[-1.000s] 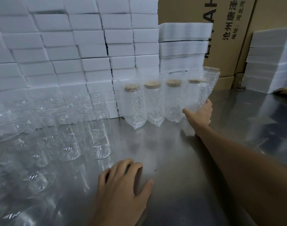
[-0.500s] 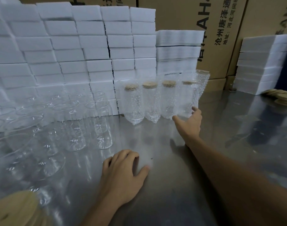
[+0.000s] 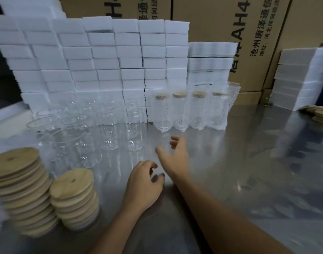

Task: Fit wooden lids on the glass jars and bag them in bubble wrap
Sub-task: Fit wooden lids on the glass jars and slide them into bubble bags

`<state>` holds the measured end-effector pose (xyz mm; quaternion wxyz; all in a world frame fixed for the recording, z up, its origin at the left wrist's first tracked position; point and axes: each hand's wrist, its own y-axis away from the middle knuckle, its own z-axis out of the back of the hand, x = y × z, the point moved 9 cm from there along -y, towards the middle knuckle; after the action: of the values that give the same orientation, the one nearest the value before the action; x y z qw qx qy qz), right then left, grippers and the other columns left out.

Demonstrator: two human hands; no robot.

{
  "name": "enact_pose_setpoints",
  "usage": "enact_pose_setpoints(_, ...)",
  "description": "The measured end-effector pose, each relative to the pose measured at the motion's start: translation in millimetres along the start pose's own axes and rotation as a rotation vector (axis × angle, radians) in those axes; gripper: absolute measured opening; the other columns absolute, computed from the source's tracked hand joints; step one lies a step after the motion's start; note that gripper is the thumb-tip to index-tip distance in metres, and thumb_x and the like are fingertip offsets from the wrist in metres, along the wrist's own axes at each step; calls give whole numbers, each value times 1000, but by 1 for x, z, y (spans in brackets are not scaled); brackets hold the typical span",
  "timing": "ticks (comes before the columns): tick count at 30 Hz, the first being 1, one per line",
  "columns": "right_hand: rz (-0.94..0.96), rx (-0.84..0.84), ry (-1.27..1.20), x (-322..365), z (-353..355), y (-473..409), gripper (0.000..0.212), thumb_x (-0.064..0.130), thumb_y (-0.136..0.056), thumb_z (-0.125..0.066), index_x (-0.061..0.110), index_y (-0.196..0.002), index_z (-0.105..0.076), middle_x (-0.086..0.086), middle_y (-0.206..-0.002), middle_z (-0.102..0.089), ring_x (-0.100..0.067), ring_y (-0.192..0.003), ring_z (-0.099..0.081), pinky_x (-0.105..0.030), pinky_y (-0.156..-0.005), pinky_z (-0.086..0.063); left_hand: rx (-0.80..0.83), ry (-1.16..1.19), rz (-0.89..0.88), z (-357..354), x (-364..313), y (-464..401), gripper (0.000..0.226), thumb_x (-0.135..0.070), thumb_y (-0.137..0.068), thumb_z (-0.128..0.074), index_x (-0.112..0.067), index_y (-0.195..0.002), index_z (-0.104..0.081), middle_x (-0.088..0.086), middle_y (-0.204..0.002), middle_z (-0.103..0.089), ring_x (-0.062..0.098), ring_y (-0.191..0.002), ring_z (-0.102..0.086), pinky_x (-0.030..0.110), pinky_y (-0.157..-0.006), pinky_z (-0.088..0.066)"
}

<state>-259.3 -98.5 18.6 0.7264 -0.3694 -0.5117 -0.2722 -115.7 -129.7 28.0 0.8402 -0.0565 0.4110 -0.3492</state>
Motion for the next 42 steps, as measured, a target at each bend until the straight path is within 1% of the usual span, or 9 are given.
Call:
enact_pose_setpoints(4,1,89,-44,11,-30,30,64,52,-66,-63,40,-125,-41,17,-120,-52,0,-112,-52,-28,-89,-44,-84,179,109,22,12,20,23,-8,-82,-66,-30,-88,-60,-11,-92,-64,-4,-80,-59,3,-64,-42)
enact_pose_setpoints(11,-18,128,-21,21,-55,50,60,60,-62,-60,43,-116,-44,18,-110,-57,1,-105,-56,-36,-94,-51,-258,389,269,41,29,29,29,12,-70,-49,-16,-71,-53,-6,-64,-62,-7,-58,-56,6,-48,-37)
enact_pose_setpoints(17,-1,159,2,30,-79,38,54,53,-67,-66,41,-116,-46,21,-115,-57,1,-109,-55,-38,-97,-50,-314,441,367,41,41,26,30,6,-72,-47,-19,-86,-55,-6,-74,-65,0,-66,-61,17,-57,-46)
enact_pose_setpoints(19,24,146,3,35,-86,32,60,52,-69,-68,37,-123,-45,18,-124,-53,-4,-114,-54,-40,-101,-48,-345,445,389,42,43,27,36,5,-74,-47,-21,-98,-55,-8,-82,-64,9,-77,-63,26,-66,-47)
enact_pose_setpoints(21,44,71,14,38,-85,25,73,48,-74,-72,28,-136,-41,11,-134,-46,-10,-125,-48,-41,-105,-44,-361,455,383,42,43,27,45,5,-76,-46,-27,-107,-51,-14,-90,-62,6,-81,-61,21,-67,-44)
enact_pose_setpoints(26,48,17,79,39,-93,6,94,43,-77,-76,19,-153,-27,3,-152,-38,-16,-140,-38,-42,-114,-36,-366,460,365,44,41,26,45,3,-79,-46,-39,-92,-43,-10,-96,-59,-1,-78,-58,18,-68,-41)
enact_pose_setpoints(33,18,-19,89,37,-104,-19,90,45,-78,-77,19,-151,-30,3,-149,-46,-17,-137,-45,-45,-111,-39,-349,501,338,42,40,25,46,3,-78,-49,-41,-90,-43,-6,-92,-60,6,-74,-60,29,-72,-50)
enact_pose_setpoints(39,16,-25,-7,34,-99,-15,87,37,-77,-82,15,-147,-35,0,-140,-50,-16,-133,-48,-42,-111,-40,-342,532,335,42,41,24,44,2,-80,-53,-38,-97,-43,-5,-95,-59,1,-74,-59,17,-67,-46)
enact_pose_setpoints(42,10,-23,-63,32,-92,-9,85,31,-77,-83,13,-146,-37,-3,-139,-50,-17,-132,-48,-40,-111,-41,-362,549,334,45,39,25,38,-1,-83,-56,-30,-106,-45,-3,-100,-58,5,-75,-60,21,-71,-48)
